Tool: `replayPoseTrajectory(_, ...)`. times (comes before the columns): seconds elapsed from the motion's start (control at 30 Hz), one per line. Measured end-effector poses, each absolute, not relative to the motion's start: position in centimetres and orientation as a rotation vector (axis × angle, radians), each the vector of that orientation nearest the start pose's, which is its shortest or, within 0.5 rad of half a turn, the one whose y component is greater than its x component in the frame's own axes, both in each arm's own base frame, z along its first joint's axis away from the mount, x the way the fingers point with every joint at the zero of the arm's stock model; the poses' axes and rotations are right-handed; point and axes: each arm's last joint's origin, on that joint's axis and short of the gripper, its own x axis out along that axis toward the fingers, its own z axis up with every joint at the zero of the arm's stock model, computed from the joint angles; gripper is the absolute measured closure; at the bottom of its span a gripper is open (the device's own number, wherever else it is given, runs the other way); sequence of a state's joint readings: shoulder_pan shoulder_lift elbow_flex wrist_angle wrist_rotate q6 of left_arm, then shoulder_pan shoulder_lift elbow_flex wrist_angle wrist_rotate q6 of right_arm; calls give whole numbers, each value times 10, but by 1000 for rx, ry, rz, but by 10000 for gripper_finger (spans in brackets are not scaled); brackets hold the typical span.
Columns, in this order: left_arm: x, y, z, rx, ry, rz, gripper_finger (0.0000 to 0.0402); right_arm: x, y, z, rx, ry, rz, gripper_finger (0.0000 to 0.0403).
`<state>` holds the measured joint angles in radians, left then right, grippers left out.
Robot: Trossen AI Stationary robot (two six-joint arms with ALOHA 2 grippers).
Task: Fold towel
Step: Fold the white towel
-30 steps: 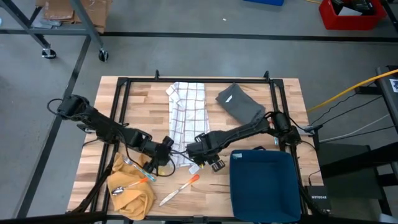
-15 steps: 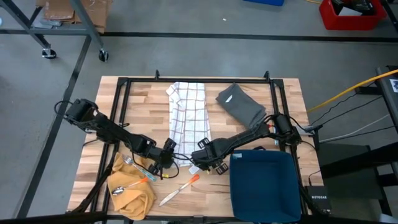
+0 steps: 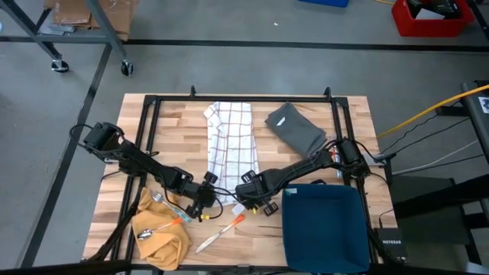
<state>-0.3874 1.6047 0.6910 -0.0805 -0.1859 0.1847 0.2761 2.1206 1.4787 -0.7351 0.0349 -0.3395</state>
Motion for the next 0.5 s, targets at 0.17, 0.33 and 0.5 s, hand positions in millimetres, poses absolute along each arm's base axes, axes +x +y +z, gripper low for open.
replayPoseTrajectory(0.17,259,-103,129,392,944,-245,357,395,112,135,-419,1321,411,388)
replayPoseTrajectory(0.33,256,-110,130,356,941,-224,390,398,113,140,-331,1325,383,390)
replayPoseTrajectory(0.5,248,-120,140,318,914,-256,397,403,116,151,-273,1347,394,397)
